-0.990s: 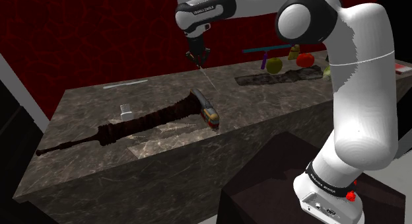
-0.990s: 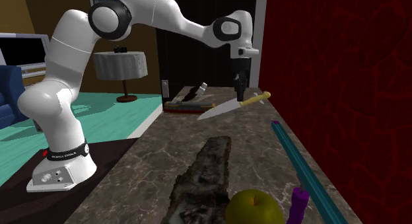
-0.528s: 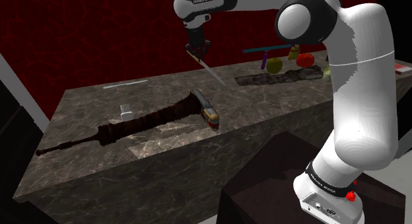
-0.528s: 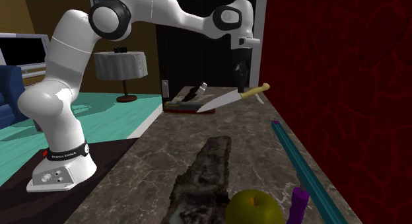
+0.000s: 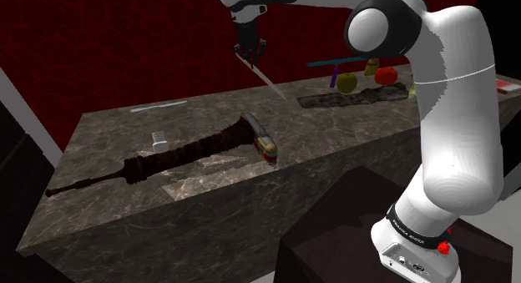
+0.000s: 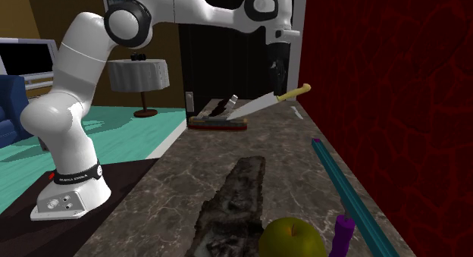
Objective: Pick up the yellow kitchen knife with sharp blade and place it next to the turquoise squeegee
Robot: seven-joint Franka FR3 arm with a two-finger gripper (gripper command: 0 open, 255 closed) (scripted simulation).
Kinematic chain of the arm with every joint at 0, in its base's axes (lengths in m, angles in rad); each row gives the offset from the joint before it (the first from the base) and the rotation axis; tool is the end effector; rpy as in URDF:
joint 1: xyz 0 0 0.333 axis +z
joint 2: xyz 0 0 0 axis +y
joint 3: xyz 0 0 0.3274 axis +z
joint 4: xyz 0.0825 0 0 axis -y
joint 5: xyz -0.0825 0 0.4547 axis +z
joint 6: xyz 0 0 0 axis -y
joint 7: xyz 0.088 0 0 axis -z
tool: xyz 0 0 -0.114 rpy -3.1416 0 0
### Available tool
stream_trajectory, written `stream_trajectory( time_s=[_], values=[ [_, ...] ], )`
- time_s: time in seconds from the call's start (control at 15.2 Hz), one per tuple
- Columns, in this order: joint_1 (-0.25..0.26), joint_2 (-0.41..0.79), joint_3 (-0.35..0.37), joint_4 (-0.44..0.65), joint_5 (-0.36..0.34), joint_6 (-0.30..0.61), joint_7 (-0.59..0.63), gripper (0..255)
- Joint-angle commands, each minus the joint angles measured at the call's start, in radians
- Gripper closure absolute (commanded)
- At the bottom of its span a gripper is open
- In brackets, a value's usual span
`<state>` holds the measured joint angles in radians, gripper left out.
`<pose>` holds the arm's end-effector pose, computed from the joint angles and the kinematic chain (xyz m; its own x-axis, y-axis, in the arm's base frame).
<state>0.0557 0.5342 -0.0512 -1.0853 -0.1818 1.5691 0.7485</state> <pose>0.7781 -0.0068 0.5176 0.7454 -0.6585 0.1038 -0.6650 -0.7236 0.1849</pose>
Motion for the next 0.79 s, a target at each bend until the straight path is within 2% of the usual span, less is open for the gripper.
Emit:
stream_trajectory(
  time_s=[0.0, 0.4, 0.73],
  values=[
    [0.001, 0.011, 0.0, 0.046, 0.001, -0.036, -0.005, 255],
    [0.001, 0.052, -0.002, 0.185, 0.002, -0.131, -0.023, 255],
    [-0.07, -0.082, -0.023, -0.033, 0.002, -0.029, -0.099, 255]
  ],
)
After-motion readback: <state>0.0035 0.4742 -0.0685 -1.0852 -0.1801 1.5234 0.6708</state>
